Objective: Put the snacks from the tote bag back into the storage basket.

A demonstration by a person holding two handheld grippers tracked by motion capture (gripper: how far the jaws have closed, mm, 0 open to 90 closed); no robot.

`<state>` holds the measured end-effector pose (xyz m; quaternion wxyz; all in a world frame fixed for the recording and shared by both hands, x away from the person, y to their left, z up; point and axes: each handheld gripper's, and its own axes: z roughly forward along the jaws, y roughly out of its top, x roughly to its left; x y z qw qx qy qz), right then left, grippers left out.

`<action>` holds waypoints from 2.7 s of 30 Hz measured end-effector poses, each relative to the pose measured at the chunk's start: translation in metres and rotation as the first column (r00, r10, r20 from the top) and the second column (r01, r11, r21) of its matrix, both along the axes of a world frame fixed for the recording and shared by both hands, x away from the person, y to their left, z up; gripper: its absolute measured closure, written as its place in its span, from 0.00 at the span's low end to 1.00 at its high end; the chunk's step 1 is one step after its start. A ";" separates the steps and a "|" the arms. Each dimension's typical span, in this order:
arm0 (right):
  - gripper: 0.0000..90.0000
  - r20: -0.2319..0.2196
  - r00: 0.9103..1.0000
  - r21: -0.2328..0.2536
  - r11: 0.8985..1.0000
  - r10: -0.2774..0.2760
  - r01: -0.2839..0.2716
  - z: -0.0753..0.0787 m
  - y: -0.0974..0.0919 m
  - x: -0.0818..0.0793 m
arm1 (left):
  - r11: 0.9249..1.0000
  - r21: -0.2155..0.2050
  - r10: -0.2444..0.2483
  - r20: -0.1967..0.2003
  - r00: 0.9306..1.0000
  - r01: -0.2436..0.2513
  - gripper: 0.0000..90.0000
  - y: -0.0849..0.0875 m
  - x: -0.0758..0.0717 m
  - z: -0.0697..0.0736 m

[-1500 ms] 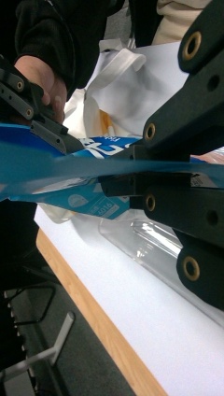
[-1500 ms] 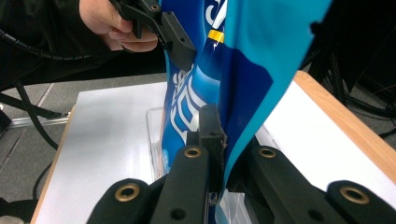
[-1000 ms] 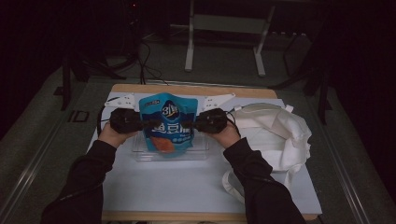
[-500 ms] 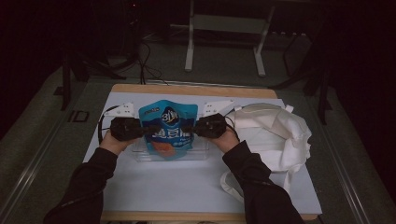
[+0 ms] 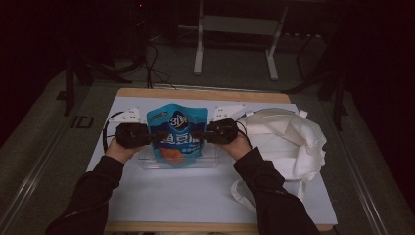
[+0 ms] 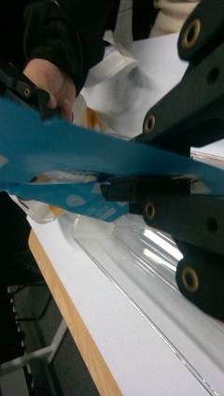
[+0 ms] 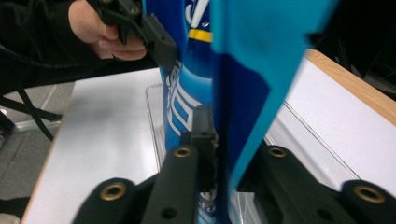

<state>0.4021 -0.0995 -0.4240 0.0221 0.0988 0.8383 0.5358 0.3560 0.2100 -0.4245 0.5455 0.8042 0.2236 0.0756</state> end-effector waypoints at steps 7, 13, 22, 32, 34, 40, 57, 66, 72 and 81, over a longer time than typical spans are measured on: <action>0.49 0.000 0.999 0.014 0.999 -0.032 0.032 0.009 -0.004 0.000 | 0.998 -0.023 0.061 0.007 0.998 -0.061 0.56 0.001 -0.005 0.007; 0.20 -0.015 0.999 0.016 0.999 -0.033 0.033 0.014 -0.009 -0.001 | 0.998 -0.028 0.058 -0.016 0.998 -0.058 0.15 0.000 -0.006 0.012; 0.15 -0.037 0.998 0.053 0.998 -0.043 0.045 0.021 -0.024 -0.003 | 0.987 -0.019 0.157 0.011 0.987 -0.157 0.02 0.002 -0.021 0.011; 0.15 -0.005 0.998 0.033 0.997 -0.063 0.063 0.024 -0.039 -0.017 | 0.982 -0.025 0.186 0.001 0.982 -0.186 0.02 0.014 -0.049 0.004; 0.15 -0.001 0.997 0.027 0.997 -0.076 0.076 0.023 -0.043 -0.020 | 0.981 -0.032 0.192 0.000 0.981 -0.192 0.02 0.016 -0.055 0.003; 0.15 0.007 0.996 0.015 0.996 -0.090 0.090 0.018 -0.055 -0.030 | 0.986 -0.047 0.162 -0.001 0.987 -0.162 0.02 0.018 -0.074 -0.008; 0.16 0.006 0.990 0.020 0.990 -0.143 0.143 0.000 -0.085 -0.065 | 0.998 -0.061 0.033 -0.014 0.999 -0.034 0.02 -0.016 -0.120 -0.022; 0.16 0.023 0.989 0.006 0.989 -0.149 0.149 -0.005 -0.104 -0.085 | 0.998 -0.035 -0.055 -0.015 0.998 0.055 0.02 -0.049 -0.121 -0.025; 0.16 0.028 0.988 -0.017 0.988 -0.152 0.153 -0.012 -0.119 -0.097 | 0.995 -0.018 -0.098 -0.008 0.995 0.098 0.02 -0.067 -0.120 -0.026; 0.16 0.022 0.982 -0.023 0.981 -0.190 0.191 -0.025 -0.142 -0.111 | 0.989 -0.011 -0.147 -0.021 0.989 0.146 0.02 -0.089 -0.112 -0.032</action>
